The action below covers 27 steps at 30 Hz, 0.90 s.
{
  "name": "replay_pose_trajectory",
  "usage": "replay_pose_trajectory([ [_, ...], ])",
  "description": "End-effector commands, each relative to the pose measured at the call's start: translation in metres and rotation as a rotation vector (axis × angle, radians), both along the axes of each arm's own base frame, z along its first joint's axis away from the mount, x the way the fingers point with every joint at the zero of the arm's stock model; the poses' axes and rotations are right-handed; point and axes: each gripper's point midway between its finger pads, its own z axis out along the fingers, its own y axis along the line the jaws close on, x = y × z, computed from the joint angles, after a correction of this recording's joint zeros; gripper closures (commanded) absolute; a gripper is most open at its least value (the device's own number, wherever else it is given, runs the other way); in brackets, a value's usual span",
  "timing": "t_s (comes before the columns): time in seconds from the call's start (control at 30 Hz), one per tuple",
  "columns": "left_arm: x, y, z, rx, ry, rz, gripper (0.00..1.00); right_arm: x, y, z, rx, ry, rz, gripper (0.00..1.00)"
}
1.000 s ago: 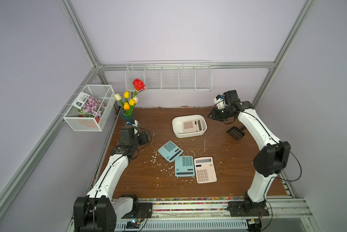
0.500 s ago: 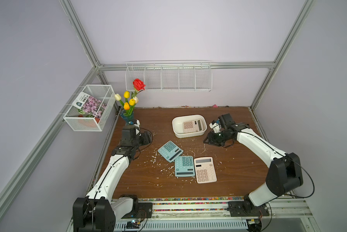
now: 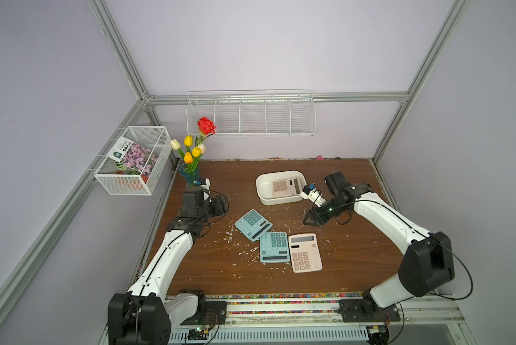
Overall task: Put the calculator in the storage box
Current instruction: Pick up the calculator at the center of the board.
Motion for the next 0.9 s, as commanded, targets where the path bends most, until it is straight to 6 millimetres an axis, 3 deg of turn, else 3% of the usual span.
replay_pose_trajectory([
  [0.0,-0.004,-0.002,-0.003,-0.002,0.015,-0.008,0.34,-0.015,0.005,-0.004,0.011,0.05,0.209,0.45],
  [0.2,-0.004,-0.003,-0.005,-0.001,0.021,-0.007,0.34,-0.009,-0.003,-0.029,-0.095,0.132,0.269,0.47],
  [0.4,-0.004,-0.007,-0.01,-0.016,0.039,-0.016,0.34,0.006,0.008,-0.021,-0.046,0.061,0.271,0.47],
  [0.87,-0.002,-0.009,-0.015,-0.018,0.054,-0.024,0.34,-0.003,0.007,-0.06,-0.077,0.17,0.336,0.52],
])
